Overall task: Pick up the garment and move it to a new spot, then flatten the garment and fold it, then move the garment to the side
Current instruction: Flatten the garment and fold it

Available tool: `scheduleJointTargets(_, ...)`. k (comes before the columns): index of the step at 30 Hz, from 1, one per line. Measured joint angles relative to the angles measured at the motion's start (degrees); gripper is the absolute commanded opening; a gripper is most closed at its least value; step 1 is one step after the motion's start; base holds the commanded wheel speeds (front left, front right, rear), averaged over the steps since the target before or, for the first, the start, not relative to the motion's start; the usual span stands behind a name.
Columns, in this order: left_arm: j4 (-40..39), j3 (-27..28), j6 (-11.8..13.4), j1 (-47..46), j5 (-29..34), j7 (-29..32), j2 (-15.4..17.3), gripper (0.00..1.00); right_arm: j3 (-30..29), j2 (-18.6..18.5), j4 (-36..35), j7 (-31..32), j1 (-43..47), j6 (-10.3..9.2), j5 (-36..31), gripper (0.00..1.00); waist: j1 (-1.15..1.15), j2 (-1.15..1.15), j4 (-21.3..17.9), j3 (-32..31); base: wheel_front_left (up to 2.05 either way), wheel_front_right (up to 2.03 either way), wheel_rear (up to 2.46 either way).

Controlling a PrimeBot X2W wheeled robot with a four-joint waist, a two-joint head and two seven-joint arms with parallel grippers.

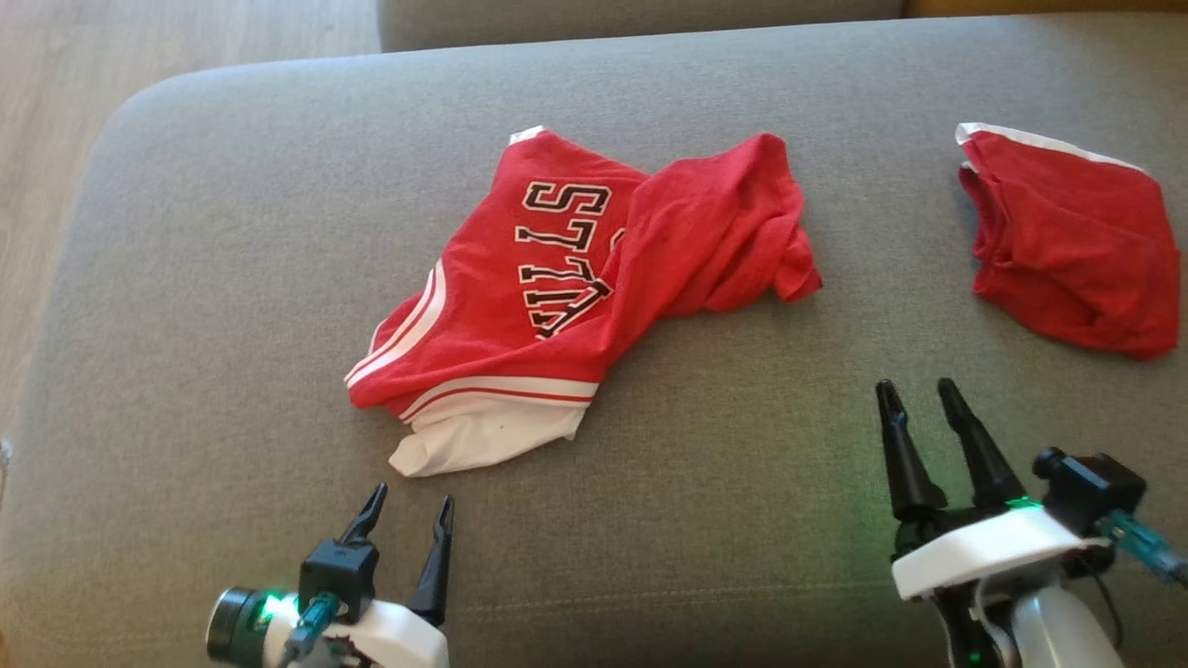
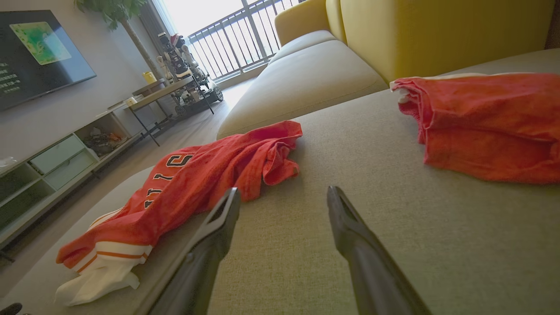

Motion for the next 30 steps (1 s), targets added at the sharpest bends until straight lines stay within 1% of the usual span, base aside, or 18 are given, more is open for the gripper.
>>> scheduleJointTargets(2,-0.1,0.3,0.0,0.0,0.0,0.0,-0.1,1.0,1.0,0.0,0.4,0.0,-0.7,0.0,0.2,1.0,0.0,0.0,-0.3,0.0,0.0,0.0,0.0)
scheduleJointTargets(4,-0.2,0.3,0.0,0.0,0.0,0.0,-0.4,1.0,2.7,0.0,2.7,0.0,-2.9,0.0,0.3,1.0,0.0,0.0,-0.3,0.1,0.0,0.0,0.0)
scheduleJointTargets(8,-0.6,0.1,-0.1,-0.1,0.0,0.0,-0.9,1.0,7.5,0.0,13.7,0.0,-11.3,0.0,2.9,1.0,0.0,0.0,0.5,0.4,0.0,0.0,0.0)
scheduleJointTargets(10,-0.6,-0.4,-0.1,-0.3,0.0,0.0,-1.2,1.0,7.0,0.0,19.3,0.0,-16.2,0.0,2.7,1.0,0.0,0.0,1.4,0.4,0.0,0.0,0.0)
scheduleJointTargets(11,-0.7,-0.7,-0.2,-0.3,0.0,0.0,-1.4,1.0,5.7,0.0,22.0,0.0,-18.6,0.0,2.1,1.0,0.0,0.0,1.9,0.5,0.0,0.0,0.0)
scheduleJointTargets(13,-0.9,-1.3,-0.6,-0.3,0.0,0.0,-1.9,1.0,2.1,-0.2,27.8,0.0,-23.3,0.0,-1.4,1.0,0.0,0.0,3.1,0.5,0.0,0.0,0.0)
scheduleJointTargets(14,-1.1,-1.5,-0.6,-0.3,0.0,0.0,-2.2,1.0,0.1,-0.2,30.5,0.0,-25.2,0.0,-3.2,0.95,0.0,0.0,3.7,0.5,0.0,0.0,0.0)
scheduleJointTargets(15,-1.2,-1.7,-0.6,-0.3,0.0,0.0,-2.3,1.0,-1.5,-0.4,33.5,0.0,-27.0,0.0,-5.1,0.82,0.0,0.0,4.4,0.5,0.0,0.0,0.0)
scheduleJointTargets(16,-1.2,-1.7,-0.6,-0.3,0.0,0.0,-2.4,1.0,-2.8,-0.6,35.9,0.0,-28.3,0.0,-6.3,0.72,0.0,0.0,5.0,0.5,0.0,0.0,0.0)
scheduleJointTargets(17,-1.2,-1.7,-0.6,-0.2,0.0,0.0,-2.5,1.0,-3.5,-0.7,37.9,0.0,-29.3,0.0,-7.0,0.46,0.0,0.0,5.7,0.5,0.0,0.0,0.0)
scheduleJointTargets(18,-1.2,-1.7,-0.6,-0.2,0.0,0.0,-2.5,1.0,-3.7,-0.7,39.8,0.0,-30.1,0.0,-7.6,0.36,0.0,0.0,6.4,0.5,0.0,0.0,0.0)
scheduleJointTargets(19,-1.3,-1.7,-0.6,-0.2,0.0,0.0,-2.6,1.0,-4.0,-0.7,41.6,0.0,-30.9,0.0,-8.2,0.13,0.0,0.0,7.0,0.6,0.0,0.0,0.0)
scheduleJointTargets(20,-1.3,-1.7,-0.6,-0.2,0.0,0.0,-2.6,1.0,-4.6,-0.6,43.4,0.0,-31.6,0.0,-9.3,0.0,0.0,0.0,7.5,0.7,0.0,0.0,0.0)
scheduleJointTargets(22,-1.5,-1.7,-0.6,-0.2,0.0,0.0,-2.7,1.0,-6.8,-0.5,46.9,0.0,-33.0,0.0,-12.1,0.0,0.0,0.0,8.5,0.9,0.0,0.0,0.0)
scheduleJointTargets(25,-1.8,-1.6,-0.6,-0.2,0.0,0.0,-2.8,1.0,-10.0,-0.6,49.3,0.0,-34.4,0.0,-15.9,0.0,0.0,0.0,9.1,1.7,0.0,0.0,0.0)
scheduleJointTargets(27,-1.9,-1.6,-0.6,-0.2,0.0,0.0,-3.0,1.0,-13.5,-0.5,49.1,0.0,-35.0,0.01,-19.9,0.0,0.0,0.0,9.2,2.2,0.0,0.0,0.0)
scheduleJointTargets(30,-2.0,-1.6,-0.6,-0.2,0.0,0.0,-3.2,1.0,-20.8,-0.9,46.6,0.0,-35.1,0.01,-26.0,0.0,0.0,0.0,9.3,2.7,0.0,0.0,0.0)
